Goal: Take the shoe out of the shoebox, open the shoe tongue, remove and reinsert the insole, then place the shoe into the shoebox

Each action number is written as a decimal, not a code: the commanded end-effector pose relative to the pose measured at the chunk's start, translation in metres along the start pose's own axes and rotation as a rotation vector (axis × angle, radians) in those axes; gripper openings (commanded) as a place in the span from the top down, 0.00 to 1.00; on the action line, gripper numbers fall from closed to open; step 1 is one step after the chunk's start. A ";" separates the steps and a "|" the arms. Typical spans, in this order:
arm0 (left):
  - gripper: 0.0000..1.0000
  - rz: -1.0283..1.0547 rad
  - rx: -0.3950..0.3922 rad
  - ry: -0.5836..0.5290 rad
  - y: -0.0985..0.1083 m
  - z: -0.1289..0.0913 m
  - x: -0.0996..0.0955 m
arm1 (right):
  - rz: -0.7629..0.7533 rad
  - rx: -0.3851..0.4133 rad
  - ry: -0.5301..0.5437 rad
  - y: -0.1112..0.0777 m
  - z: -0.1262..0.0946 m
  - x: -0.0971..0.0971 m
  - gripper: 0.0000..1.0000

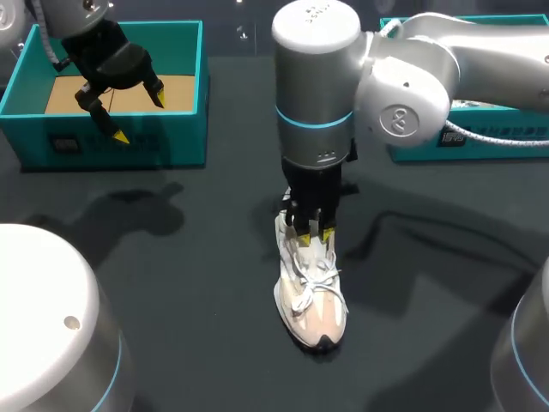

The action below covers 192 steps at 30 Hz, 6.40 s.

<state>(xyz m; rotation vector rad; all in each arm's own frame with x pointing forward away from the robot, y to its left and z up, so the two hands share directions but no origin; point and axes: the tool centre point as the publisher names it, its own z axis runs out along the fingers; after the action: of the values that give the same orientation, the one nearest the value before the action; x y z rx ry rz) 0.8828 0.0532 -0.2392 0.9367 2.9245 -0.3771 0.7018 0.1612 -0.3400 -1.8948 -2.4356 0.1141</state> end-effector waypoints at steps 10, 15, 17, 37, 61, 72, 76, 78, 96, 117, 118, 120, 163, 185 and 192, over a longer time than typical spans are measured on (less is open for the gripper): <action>0.00 0.001 -0.001 0.001 0.000 0.000 0.001 | -0.017 -0.015 -0.014 0.005 -0.005 0.004 0.73; 0.00 0.001 -0.001 0.001 0.000 0.000 0.001 | -0.033 -0.009 0.034 0.016 0.016 -0.002 0.73; 0.00 0.001 -0.001 0.001 0.000 0.000 0.001 | -0.037 -0.019 0.047 0.016 0.018 -0.002 0.73; 0.00 0.001 -0.001 0.001 0.000 0.000 0.001 | -0.440 -0.163 -0.158 0.003 -0.078 -0.009 0.56; 0.00 0.001 -0.001 0.001 0.000 0.000 0.001 | -0.907 -0.222 -0.179 0.042 -0.084 -0.001 0.00; 0.00 0.001 -0.001 0.001 0.000 0.000 0.001 | -1.126 -0.211 -0.228 0.071 -0.074 0.003 0.00; 0.00 0.001 -0.001 0.001 0.000 0.000 0.001 | -1.183 -0.204 -0.233 0.078 -0.065 -0.003 0.00; 0.00 0.001 -0.001 0.001 0.000 0.000 0.001 | -1.211 -0.193 -0.237 0.081 -0.061 -0.005 0.00; 0.00 0.001 -0.001 0.001 0.000 0.000 0.001 | -1.359 -0.194 -0.194 0.108 -0.022 -0.023 0.00; 0.00 0.001 -0.001 0.001 0.000 0.000 0.001 | -1.355 -0.179 -0.098 0.125 0.018 -0.033 0.15; 0.00 0.001 -0.001 0.001 0.000 0.000 0.001 | -1.356 -0.178 -0.096 0.125 0.019 -0.032 0.17; 0.00 0.001 -0.001 0.001 0.000 0.000 0.001 | -1.358 -0.176 -0.091 0.126 0.022 -0.031 0.20; 0.00 0.001 -0.001 0.001 0.000 0.000 0.001 | -1.272 -0.167 -0.229 0.124 -0.076 -0.083 1.00; 0.00 0.001 -0.001 0.001 0.000 0.000 0.001 | -1.155 -0.140 -0.280 0.124 -0.119 -0.116 1.00; 0.00 0.001 -0.001 0.001 0.000 0.000 0.001 | -1.137 -0.116 -0.341 0.132 -0.163 -0.166 1.00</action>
<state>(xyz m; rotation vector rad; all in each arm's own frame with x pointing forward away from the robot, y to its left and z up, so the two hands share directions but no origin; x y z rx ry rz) 0.8828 0.0532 -0.2393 0.9367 2.9246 -0.3772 0.8840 0.0563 -0.2131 -0.2836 -3.3650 0.2571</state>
